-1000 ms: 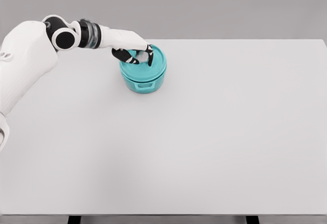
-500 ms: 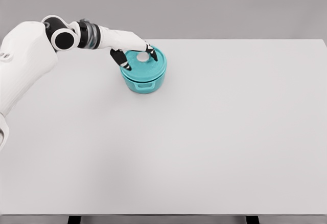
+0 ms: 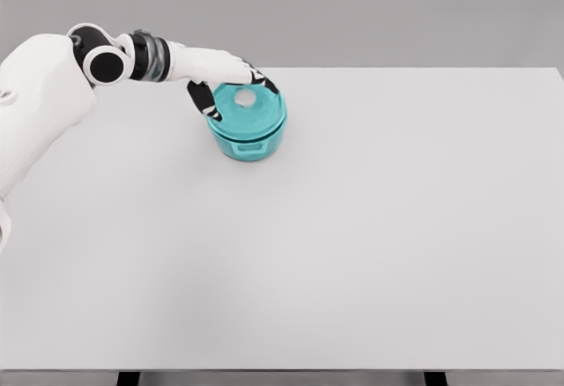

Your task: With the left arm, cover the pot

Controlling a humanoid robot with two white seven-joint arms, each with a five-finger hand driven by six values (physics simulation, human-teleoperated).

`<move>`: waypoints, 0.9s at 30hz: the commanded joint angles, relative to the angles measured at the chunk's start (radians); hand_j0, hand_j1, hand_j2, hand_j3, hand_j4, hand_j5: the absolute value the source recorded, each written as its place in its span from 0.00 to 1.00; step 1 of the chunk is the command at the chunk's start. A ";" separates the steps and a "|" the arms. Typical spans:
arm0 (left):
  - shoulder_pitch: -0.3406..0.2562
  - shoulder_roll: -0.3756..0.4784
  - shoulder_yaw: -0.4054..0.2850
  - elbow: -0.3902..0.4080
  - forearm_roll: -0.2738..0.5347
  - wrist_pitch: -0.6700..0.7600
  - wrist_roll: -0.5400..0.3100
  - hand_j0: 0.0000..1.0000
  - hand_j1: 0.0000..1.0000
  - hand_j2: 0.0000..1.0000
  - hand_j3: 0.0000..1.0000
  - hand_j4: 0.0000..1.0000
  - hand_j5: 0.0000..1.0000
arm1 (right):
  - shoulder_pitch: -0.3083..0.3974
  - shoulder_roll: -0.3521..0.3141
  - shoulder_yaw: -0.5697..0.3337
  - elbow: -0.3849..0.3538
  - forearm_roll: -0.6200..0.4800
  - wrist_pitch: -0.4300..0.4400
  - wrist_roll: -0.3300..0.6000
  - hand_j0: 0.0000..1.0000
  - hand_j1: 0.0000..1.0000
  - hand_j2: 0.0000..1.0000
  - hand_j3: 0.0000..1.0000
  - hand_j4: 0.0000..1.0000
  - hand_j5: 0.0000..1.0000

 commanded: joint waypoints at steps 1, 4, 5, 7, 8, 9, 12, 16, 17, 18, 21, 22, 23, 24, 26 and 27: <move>0.000 0.011 0.000 -0.013 0.020 0.001 0.000 1.00 1.00 1.00 1.00 1.00 1.00 | 0.000 0.000 0.000 0.000 0.001 -0.002 0.000 1.00 1.00 1.00 1.00 1.00 1.00; -0.003 0.024 0.000 -0.036 0.037 -0.004 0.000 1.00 1.00 1.00 1.00 1.00 1.00 | 0.000 0.000 0.000 0.000 0.001 -0.002 0.000 1.00 1.00 1.00 1.00 1.00 1.00; -0.005 0.039 0.000 -0.050 0.054 -0.004 0.000 1.00 1.00 1.00 1.00 1.00 1.00 | 0.000 0.000 0.000 0.000 0.001 0.000 0.000 1.00 1.00 1.00 1.00 1.00 1.00; -0.011 0.044 0.000 -0.061 0.063 -0.004 0.000 1.00 1.00 1.00 1.00 1.00 1.00 | 0.000 0.000 0.000 0.000 0.001 0.000 0.002 1.00 1.00 1.00 1.00 1.00 1.00; -0.012 0.045 0.000 -0.063 0.063 -0.004 0.000 1.00 1.00 1.00 1.00 1.00 1.00 | 0.000 0.000 0.000 0.000 0.001 0.000 0.000 1.00 1.00 1.00 1.00 1.00 1.00; -0.014 0.045 0.000 -0.063 0.063 -0.004 0.000 1.00 1.00 1.00 1.00 1.00 1.00 | 0.000 0.000 0.000 0.000 0.001 0.000 0.000 1.00 1.00 1.00 1.00 1.00 1.00; -0.029 0.063 0.009 -0.079 0.088 -0.004 0.000 1.00 1.00 1.00 1.00 1.00 1.00 | 0.000 0.000 0.000 0.000 0.001 0.000 0.000 1.00 1.00 1.00 1.00 1.00 1.00; -0.020 0.289 -0.003 -0.401 0.374 -0.004 0.000 1.00 1.00 1.00 1.00 1.00 1.00 | 0.000 0.000 0.000 0.000 0.001 0.000 0.000 1.00 1.00 1.00 1.00 1.00 1.00; -0.003 0.361 -0.002 -0.498 0.445 -0.004 0.000 1.00 1.00 1.00 1.00 1.00 1.00 | 0.000 0.000 0.000 0.000 0.001 0.000 0.000 1.00 1.00 1.00 1.00 1.00 1.00; 0.023 0.456 0.006 -0.619 0.508 -0.004 0.000 1.00 1.00 1.00 1.00 1.00 1.00 | 0.000 0.000 0.000 0.000 0.001 0.000 0.000 1.00 1.00 1.00 1.00 1.00 1.00; 0.101 0.626 0.016 -0.800 0.562 -0.004 0.000 1.00 1.00 1.00 1.00 1.00 1.00 | 0.000 0.000 0.000 0.001 0.001 0.000 0.000 1.00 1.00 1.00 1.00 1.00 1.00; 0.123 0.649 0.016 -0.810 0.562 -0.004 0.000 1.00 1.00 1.00 1.00 1.00 1.00 | 0.000 0.000 0.000 0.000 0.001 0.000 0.002 1.00 1.00 1.00 1.00 1.00 1.00; 0.143 0.651 0.016 -0.816 0.562 -0.004 0.000 1.00 1.00 1.00 1.00 1.00 1.00 | 0.000 0.000 0.000 0.000 0.001 0.000 0.000 1.00 1.00 1.00 1.00 1.00 1.00; 0.153 0.654 0.016 -0.828 0.562 -0.004 0.000 1.00 1.00 1.00 1.00 1.00 1.00 | 0.000 0.000 0.000 0.000 0.001 0.000 0.000 1.00 1.00 1.00 1.00 1.00 1.00; 0.193 0.689 0.052 -0.833 0.562 -0.004 0.000 1.00 1.00 1.00 1.00 1.00 1.00 | 0.000 0.000 0.000 0.000 0.001 0.000 0.000 1.00 1.00 1.00 1.00 1.00 1.00; 0.238 0.695 0.090 -0.831 0.560 -0.004 0.000 1.00 1.00 1.00 1.00 1.00 1.00 | 0.000 0.000 0.000 0.000 0.001 0.000 0.002 1.00 1.00 1.00 1.00 1.00 1.00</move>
